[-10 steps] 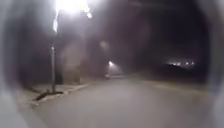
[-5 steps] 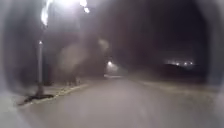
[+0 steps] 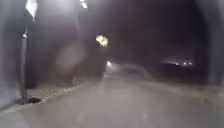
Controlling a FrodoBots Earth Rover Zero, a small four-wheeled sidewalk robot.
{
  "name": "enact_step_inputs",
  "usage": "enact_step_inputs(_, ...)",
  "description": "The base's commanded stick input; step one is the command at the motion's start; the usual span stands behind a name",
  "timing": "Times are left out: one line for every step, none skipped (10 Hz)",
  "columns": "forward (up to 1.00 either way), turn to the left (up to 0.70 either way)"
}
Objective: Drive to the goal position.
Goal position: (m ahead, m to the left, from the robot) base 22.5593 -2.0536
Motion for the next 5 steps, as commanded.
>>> enact_step_inputs(1.0,-0.02)
enact_step_inputs(1.0,-0.06)
enact_step_inputs(1.0,-0.08)
enact_step_inputs(1.0,-0.1)
enact_step_inputs(1.0,-0.11)
